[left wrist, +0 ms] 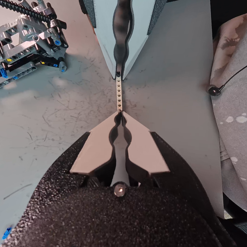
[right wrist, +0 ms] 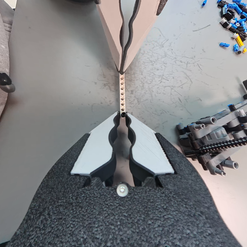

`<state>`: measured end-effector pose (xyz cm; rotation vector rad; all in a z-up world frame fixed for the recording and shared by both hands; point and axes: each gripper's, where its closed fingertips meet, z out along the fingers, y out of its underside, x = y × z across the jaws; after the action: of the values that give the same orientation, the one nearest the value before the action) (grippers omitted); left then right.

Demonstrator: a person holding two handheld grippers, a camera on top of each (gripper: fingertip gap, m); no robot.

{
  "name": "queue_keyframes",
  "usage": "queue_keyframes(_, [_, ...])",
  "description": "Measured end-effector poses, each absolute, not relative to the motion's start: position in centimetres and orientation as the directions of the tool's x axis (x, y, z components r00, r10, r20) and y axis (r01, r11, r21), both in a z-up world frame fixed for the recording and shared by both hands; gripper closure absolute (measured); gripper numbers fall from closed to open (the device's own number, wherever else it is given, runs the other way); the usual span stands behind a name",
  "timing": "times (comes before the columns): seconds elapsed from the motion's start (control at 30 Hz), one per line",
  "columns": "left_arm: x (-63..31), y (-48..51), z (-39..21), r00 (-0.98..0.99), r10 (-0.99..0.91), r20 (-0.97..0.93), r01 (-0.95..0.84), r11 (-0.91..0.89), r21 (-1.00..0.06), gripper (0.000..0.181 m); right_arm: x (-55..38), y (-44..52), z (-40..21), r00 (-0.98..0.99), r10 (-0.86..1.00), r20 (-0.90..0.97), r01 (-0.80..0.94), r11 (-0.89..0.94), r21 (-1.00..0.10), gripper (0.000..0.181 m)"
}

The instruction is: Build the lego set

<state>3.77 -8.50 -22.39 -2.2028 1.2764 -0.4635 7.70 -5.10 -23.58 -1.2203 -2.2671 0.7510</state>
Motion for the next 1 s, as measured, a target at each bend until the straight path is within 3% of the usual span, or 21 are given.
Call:
queue_keyframes(0.03, [3.8,-8.4,-22.3,0.497,-0.867,0.022,-0.676,-0.403,-0.617,0.18,7.7,-5.1,-23.6,-0.503,0.853,0.135,0.604,0.46,-0.651,0.174])
queue_keyframes(0.13, [4.4,-7.8,-20.9,0.537,-0.838,0.094,-0.569,-0.442,-0.694,0.151,7.7,-5.1,-23.6,-0.505,0.851,0.143,0.599,0.465,-0.652,0.174])
queue_keyframes(0.23, [3.8,-7.1,-21.3,0.599,-0.793,0.11,-0.529,-0.496,-0.689,0.143,7.7,-5.1,-23.6,-0.507,0.851,0.137,0.597,0.461,-0.656,0.174])
queue_keyframes(0.3, [4.1,-7.4,-22.3,0.59,-0.802,0.09,-0.554,-0.483,-0.678,0.148,7.7,-5.1,-23.5,-0.508,0.851,0.136,0.596,0.461,-0.658,0.174])
queue_keyframes(0.4, [4.3,-7.5,-23.7,0.577,-0.816,0.024,-0.606,-0.448,-0.657,0.172,7.7,-5.1,-23.5,-0.511,0.848,0.138,0.591,0.464,-0.66,0.174])
queue_keyframes(0.6, [4.5,-7.4,-23.8,0.578,-0.816,0.014,-0.584,-0.426,-0.692,0.172,7.7,-4.8,-23.5,-0.512,0.851,0.116,0.591,0.447,-0.672,0.167])
queue_keyframes(0.83, [4.3,-7.0,-23.8,0.586,-0.81,-0.025,-0.579,-0.397,-0.713,0.171,7.2,-4.7,-23.5,-0.499,0.858,0.12,0.599,0.442,-0.668,0.174])
queue_keyframes(0.9, [4.1,-7.1,-23.7,0.593,-0.805,-0.019,-0.571,-0.404,-0.715,0.171,7.6,-5.0,-23.1,-0.52,0.85,0.089,0.595,0.435,-0.675,0.164])
queue_keyframes(1.0, [3.2,-7.0,-23.7,0.616,-0.786,-0.041,-0.572,-0.411,-0.709,0.172,8.3,-3.6,-18.5,-0.47,0.881,0.052,0.519,0.324,-0.791,0.163])
